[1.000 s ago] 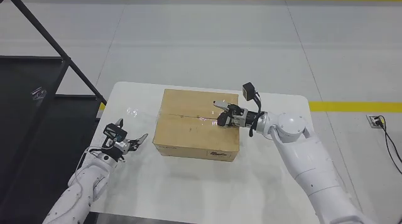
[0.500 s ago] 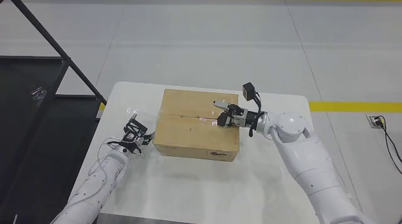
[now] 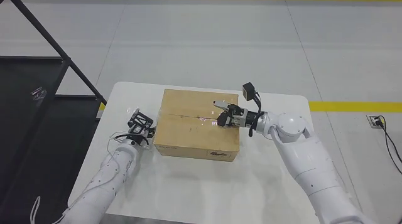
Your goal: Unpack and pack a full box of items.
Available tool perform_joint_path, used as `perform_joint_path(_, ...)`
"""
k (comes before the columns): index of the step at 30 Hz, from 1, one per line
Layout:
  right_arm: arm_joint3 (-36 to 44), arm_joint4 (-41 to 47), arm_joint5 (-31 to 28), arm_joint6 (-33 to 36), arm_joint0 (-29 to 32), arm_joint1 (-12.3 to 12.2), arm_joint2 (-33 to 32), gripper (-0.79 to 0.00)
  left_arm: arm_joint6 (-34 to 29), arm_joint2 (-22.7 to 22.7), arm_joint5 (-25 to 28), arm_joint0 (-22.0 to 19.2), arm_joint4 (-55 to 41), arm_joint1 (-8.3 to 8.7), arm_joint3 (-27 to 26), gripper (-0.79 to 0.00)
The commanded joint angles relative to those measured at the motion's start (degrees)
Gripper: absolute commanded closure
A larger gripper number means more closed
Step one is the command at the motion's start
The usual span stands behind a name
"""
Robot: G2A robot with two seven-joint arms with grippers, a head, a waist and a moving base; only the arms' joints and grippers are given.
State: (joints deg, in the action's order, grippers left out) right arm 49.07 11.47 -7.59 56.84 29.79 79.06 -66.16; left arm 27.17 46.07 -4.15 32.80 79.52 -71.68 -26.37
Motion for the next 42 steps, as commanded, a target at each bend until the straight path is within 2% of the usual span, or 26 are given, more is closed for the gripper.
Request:
perform_joint_path(1, 0.0, 0.0, 0.0, 0.0, 0.0, 0.0, 0.0, -0.785, 0.5, 0.1, -0.7, -0.5, -1.3, -0.83, 1.6, -0.785)
perform_joint_path(6, 0.0, 0.0, 0.0, 0.0, 0.0, 0.0, 0.0, -0.785, 3.4, 1.7, -1.7, -1.6, -5.7, -2.14, 4.7, -0.785)
perform_joint_path(10, 0.0, 0.0, 0.0, 0.0, 0.0, 0.0, 0.0, -0.785, 6.3, 3.6, -1.1, -2.4, -9.6, -2.54, 6.3, -0.785)
perform_joint_path(23, 0.0, 0.0, 0.0, 0.0, 0.0, 0.0, 0.0, -0.785, 14.4, 10.3, -0.4, -2.4, -18.2, -1.52, 6.9, -0.785)
perform_joint_path(33, 0.0, 0.0, 0.0, 0.0, 0.0, 0.0, 0.0, -0.785, 15.2, 14.6, -1.9, -0.1, -22.1, -0.44, 1.0, -0.785)
perform_joint_path(42, 0.0, 0.0, 0.0, 0.0, 0.0, 0.0, 0.0, -0.785, 15.6, 18.8, -5.4, 4.5, -23.8, 0.54, -9.9, -0.785)
